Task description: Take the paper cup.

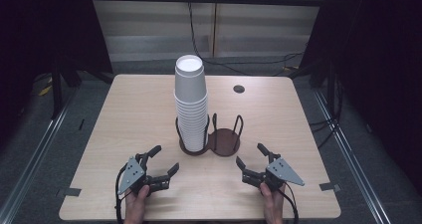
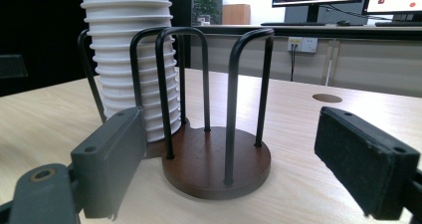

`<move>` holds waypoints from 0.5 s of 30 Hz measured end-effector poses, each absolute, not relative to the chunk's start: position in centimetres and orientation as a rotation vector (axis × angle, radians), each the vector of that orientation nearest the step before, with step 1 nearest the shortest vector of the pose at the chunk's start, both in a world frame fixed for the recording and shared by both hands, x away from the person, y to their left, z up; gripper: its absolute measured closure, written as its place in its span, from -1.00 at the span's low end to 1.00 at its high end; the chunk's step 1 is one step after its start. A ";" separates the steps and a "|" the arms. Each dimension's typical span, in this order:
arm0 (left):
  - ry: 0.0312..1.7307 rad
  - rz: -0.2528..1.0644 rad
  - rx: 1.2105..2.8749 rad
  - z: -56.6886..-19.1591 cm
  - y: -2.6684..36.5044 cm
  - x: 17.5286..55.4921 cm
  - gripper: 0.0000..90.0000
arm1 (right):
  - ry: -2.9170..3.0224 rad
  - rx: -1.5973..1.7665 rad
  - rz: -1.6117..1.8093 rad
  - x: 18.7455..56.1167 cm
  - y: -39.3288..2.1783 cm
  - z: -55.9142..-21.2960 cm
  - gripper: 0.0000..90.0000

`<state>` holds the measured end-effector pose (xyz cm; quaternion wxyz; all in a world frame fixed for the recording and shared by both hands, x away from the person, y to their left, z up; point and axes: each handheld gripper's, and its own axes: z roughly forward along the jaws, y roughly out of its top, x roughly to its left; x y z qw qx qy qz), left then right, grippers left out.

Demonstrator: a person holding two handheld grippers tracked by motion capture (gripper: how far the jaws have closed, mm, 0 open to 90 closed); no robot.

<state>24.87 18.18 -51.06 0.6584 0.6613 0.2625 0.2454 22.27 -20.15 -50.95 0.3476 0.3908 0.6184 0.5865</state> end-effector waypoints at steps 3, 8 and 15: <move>0.594 0.551 1.498 -51.1 18.2 24.9 -0.65 | 1.639 1.042 1.540 22.4 -20.4 -50.9 -0.73; 0.593 0.551 1.499 -51.1 18.2 24.9 -0.65 | 1.655 1.061 1.560 22.5 -20.5 -50.8 -0.73; 0.591 0.553 1.504 -51.1 18.2 24.9 -0.65 | 1.678 1.131 1.550 22.9 -20.6 -50.7 -0.72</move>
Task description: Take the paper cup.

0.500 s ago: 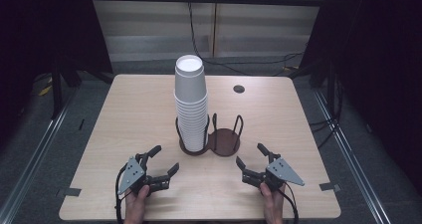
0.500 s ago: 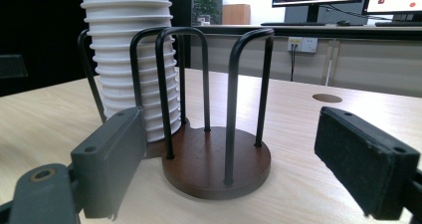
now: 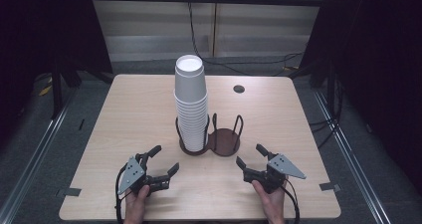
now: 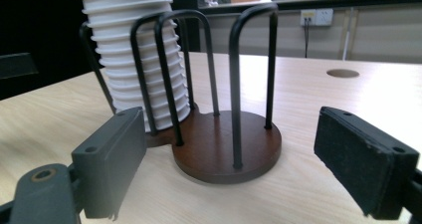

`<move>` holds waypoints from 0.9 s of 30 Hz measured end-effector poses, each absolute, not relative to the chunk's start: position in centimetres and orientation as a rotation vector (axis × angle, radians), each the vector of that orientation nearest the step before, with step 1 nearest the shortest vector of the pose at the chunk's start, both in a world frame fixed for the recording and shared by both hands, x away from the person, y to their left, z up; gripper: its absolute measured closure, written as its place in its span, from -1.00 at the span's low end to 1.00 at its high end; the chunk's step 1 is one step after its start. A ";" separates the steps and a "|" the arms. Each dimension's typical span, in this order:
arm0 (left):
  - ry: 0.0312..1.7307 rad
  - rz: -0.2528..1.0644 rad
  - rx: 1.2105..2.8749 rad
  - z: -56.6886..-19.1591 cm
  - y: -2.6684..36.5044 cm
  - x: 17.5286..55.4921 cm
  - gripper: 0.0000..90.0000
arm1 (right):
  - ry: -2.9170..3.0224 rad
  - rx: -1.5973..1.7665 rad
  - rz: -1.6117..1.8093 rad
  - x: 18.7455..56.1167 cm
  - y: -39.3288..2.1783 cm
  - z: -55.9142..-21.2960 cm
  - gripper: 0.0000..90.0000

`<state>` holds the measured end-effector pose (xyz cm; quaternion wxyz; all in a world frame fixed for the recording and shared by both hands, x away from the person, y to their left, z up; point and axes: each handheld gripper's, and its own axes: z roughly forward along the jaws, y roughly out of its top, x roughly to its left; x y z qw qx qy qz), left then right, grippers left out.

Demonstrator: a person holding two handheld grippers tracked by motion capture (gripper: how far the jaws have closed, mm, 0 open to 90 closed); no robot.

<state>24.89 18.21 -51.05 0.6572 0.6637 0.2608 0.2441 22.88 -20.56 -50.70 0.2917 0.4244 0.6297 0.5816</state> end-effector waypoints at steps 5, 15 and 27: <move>0.593 0.550 1.499 -51.1 18.2 24.9 -0.65 | 1.706 1.135 1.531 23.0 -20.4 -50.6 -0.70; 0.589 0.550 1.504 -51.0 18.2 24.9 -0.65 | 1.773 1.112 1.553 23.3 -20.5 -49.1 -0.59; 0.591 0.548 1.500 -51.1 18.2 24.9 -0.65 | 1.839 1.041 1.583 23.8 -19.2 -46.6 -0.66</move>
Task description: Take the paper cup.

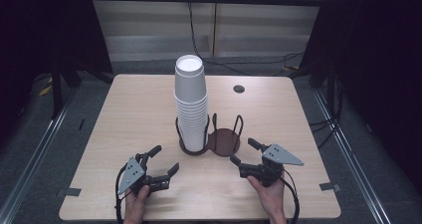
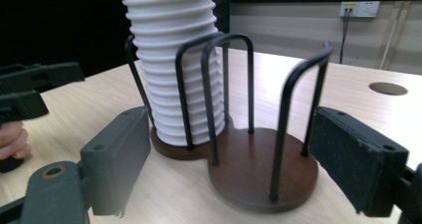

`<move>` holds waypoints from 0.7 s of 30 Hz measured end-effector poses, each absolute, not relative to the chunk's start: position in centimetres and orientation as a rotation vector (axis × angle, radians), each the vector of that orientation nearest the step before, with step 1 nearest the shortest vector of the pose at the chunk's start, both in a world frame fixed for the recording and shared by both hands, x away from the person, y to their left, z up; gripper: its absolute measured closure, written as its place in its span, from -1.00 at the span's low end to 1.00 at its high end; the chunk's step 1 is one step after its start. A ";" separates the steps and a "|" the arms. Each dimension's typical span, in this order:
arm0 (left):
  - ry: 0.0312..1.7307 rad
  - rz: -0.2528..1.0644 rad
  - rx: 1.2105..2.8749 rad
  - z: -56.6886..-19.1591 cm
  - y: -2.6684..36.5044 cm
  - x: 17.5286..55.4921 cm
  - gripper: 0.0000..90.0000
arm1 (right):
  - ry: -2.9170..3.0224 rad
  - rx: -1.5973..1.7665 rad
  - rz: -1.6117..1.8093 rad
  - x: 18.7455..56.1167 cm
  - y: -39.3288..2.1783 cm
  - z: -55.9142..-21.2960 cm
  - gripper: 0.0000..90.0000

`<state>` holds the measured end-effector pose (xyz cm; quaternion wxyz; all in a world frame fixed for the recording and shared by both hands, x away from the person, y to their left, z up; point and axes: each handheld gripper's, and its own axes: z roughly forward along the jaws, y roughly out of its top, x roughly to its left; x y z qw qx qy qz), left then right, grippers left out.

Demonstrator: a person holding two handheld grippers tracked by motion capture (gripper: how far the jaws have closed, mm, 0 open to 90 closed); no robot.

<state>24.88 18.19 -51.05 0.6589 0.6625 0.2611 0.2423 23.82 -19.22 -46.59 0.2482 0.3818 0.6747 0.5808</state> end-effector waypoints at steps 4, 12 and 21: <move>0.589 0.550 1.504 -51.0 18.2 24.9 -0.65 | 1.851 1.031 1.603 24.1 -18.9 -45.8 -0.68; 0.591 0.548 1.500 -51.1 18.2 24.9 -0.65 | 1.863 1.040 1.611 24.5 -18.6 -43.9 -0.61; 0.590 0.548 1.500 -51.1 18.2 24.9 -0.65 | 1.964 0.980 1.672 25.7 -17.9 -41.6 -0.71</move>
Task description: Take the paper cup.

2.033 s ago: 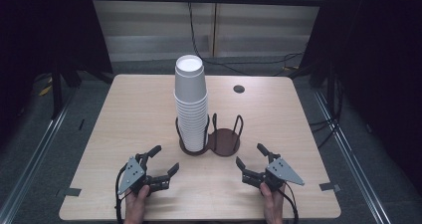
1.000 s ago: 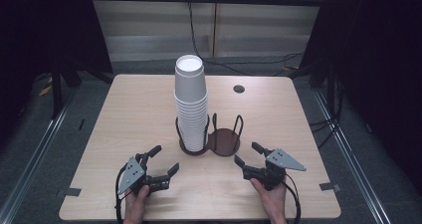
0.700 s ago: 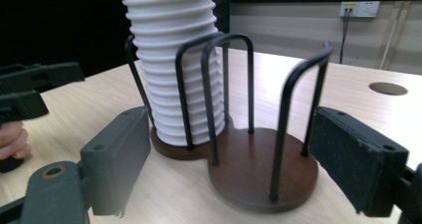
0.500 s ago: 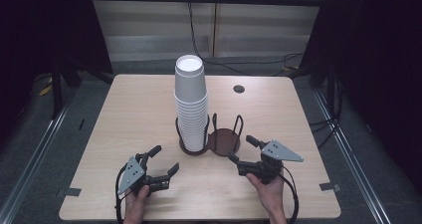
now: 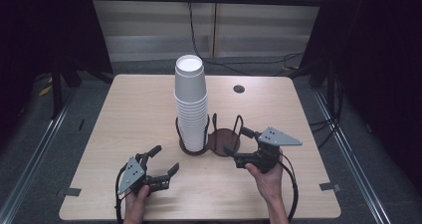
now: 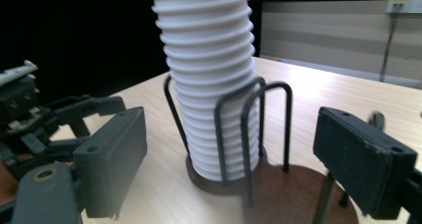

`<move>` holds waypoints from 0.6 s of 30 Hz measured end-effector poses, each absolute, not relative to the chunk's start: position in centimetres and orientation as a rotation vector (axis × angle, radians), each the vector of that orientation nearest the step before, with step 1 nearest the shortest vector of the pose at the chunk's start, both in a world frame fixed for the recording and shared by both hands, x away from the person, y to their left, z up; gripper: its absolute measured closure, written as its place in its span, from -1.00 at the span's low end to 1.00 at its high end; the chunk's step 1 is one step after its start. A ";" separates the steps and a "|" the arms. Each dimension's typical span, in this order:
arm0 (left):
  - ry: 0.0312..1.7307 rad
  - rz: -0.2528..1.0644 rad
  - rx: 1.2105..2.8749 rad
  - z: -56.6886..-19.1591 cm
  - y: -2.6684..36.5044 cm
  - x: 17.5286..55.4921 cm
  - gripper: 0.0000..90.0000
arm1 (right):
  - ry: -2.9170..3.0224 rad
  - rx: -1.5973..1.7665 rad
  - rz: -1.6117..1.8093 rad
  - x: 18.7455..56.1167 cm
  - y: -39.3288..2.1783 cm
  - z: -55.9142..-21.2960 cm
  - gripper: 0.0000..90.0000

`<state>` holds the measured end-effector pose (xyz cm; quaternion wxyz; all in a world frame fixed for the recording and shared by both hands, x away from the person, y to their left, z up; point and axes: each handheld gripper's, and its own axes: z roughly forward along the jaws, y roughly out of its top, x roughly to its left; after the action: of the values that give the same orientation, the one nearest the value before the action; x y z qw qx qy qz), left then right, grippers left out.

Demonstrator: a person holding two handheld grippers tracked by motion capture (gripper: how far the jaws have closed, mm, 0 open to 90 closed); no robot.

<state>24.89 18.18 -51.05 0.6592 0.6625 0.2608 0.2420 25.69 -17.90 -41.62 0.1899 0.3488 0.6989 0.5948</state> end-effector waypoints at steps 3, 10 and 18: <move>0.589 0.550 1.503 -51.0 18.2 24.9 -0.65 | 1.986 0.947 1.694 26.3 -17.7 -40.6 -0.71; 0.591 0.548 1.500 -51.1 18.2 24.9 -0.65 | 2.020 0.894 1.733 27.3 -17.3 -39.0 -0.71; 0.591 0.548 1.500 -51.1 18.2 24.9 -0.65 | 2.066 0.848 1.749 28.4 -16.5 -36.8 -0.66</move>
<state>24.89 18.19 -51.05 0.6589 0.6626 0.2611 0.2421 28.39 -16.48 -36.85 0.1519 0.2955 0.7199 0.6094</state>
